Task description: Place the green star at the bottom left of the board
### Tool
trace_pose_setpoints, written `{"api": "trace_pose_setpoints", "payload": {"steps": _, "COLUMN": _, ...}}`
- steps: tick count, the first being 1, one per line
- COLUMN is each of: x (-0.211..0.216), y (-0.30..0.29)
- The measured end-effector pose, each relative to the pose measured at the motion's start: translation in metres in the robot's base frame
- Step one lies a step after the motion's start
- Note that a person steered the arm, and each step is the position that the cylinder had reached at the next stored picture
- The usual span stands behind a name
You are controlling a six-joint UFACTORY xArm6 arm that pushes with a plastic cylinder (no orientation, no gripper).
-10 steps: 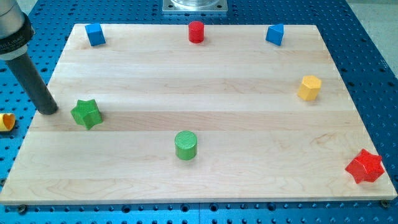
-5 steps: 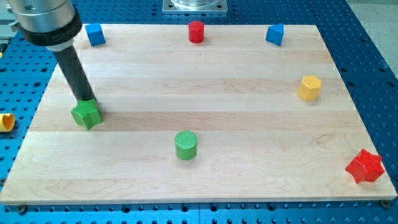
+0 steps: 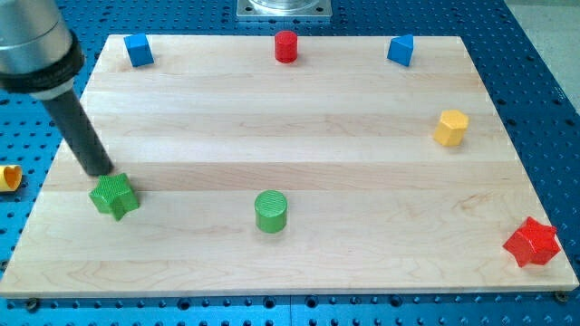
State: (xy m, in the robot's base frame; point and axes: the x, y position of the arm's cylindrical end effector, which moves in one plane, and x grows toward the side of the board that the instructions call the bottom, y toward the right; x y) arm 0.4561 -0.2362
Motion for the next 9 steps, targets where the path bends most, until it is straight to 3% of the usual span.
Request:
{"api": "trace_pose_setpoints", "payload": {"steps": 1, "x": 0.012, "y": 0.044}}
{"api": "trace_pose_setpoints", "payload": {"steps": 2, "x": 0.059, "y": 0.025}}
{"api": "trace_pose_setpoints", "payload": {"steps": 3, "x": 0.079, "y": -0.008}}
{"api": "trace_pose_setpoints", "payload": {"steps": 4, "x": 0.044, "y": 0.037}}
{"api": "trace_pose_setpoints", "payload": {"steps": 5, "x": 0.044, "y": 0.074}}
{"api": "trace_pose_setpoints", "payload": {"steps": 6, "x": 0.098, "y": 0.041}}
{"api": "trace_pose_setpoints", "payload": {"steps": 7, "x": 0.105, "y": 0.015}}
{"api": "trace_pose_setpoints", "payload": {"steps": 9, "x": 0.015, "y": 0.163}}
